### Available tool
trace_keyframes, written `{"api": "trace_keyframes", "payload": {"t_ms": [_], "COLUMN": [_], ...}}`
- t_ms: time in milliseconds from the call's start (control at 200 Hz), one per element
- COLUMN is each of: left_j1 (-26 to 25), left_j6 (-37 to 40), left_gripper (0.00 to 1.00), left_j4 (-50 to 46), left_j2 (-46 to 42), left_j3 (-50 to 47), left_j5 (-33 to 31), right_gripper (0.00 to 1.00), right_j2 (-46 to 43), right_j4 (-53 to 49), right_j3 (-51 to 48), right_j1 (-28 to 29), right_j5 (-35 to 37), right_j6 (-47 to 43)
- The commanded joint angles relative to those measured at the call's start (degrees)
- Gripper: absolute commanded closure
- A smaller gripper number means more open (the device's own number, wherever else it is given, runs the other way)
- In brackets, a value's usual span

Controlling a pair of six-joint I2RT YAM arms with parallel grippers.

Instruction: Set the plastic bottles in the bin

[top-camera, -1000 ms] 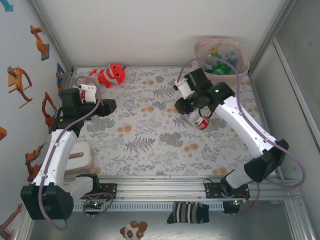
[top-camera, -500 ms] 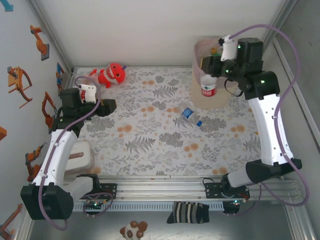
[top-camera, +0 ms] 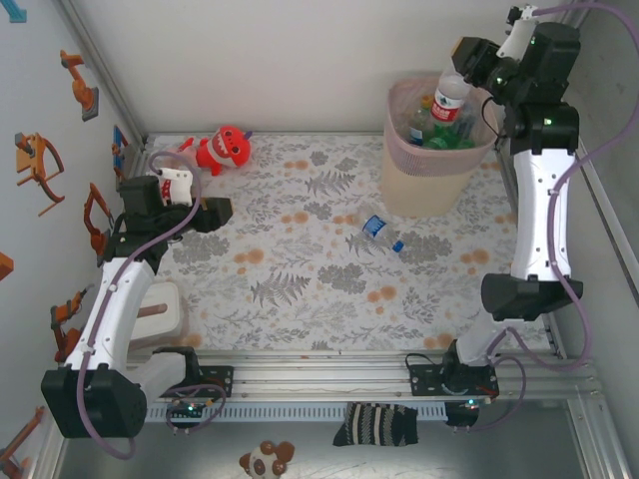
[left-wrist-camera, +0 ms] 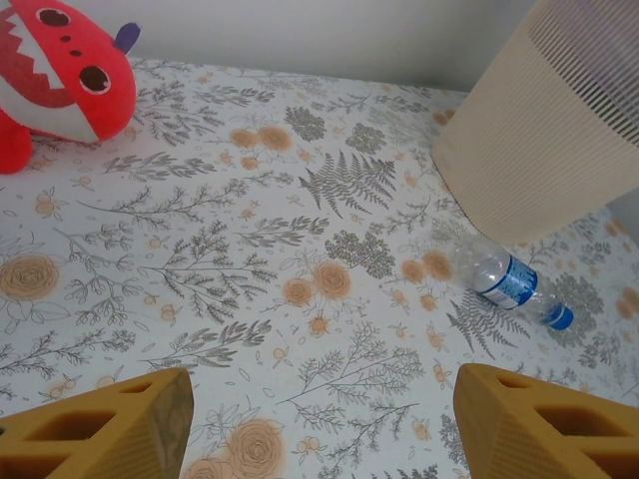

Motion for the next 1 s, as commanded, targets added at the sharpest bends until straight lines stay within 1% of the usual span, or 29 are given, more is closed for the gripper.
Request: {"api": "trace_keyframes", "payload": {"t_ms": [0,100,356,801,996], "left_j1": [0.16,0.08,0.12,0.14,0.11], "left_j6": [-0.52,-0.52,-0.52,-1.32,-1.23], "left_gripper": [0.31,0.31,0.31,0.31,0.31], "left_j4": [1.32,1.69,1.19,1.61,1.58], "left_j2": [0.16,-0.07,-0.08,-1.15,-0.92], "left_j3": [-0.43,-0.84,-0.13,-0.23,-0.23], "left_j5": [1.13,0.87,1.12,2.06,2.06], "right_gripper": [0.80,0.80,0.80,0.81,0.80], "right_j2": [0.86,1.49,3.73,10.10,14.11], "right_j4": [1.75,1.64,-1.24,-10.68,-12.95], "right_j3": [2.36,1.56,1.02,0.19,-0.85], "right_j1": [-2.25,-3.66,-3.86,-3.85,-3.88], "right_j5": [1.84,2.81,5.28,9.51,8.54], "right_j6": [0.50,-0.34,-4.26,-9.50,-10.12]}}
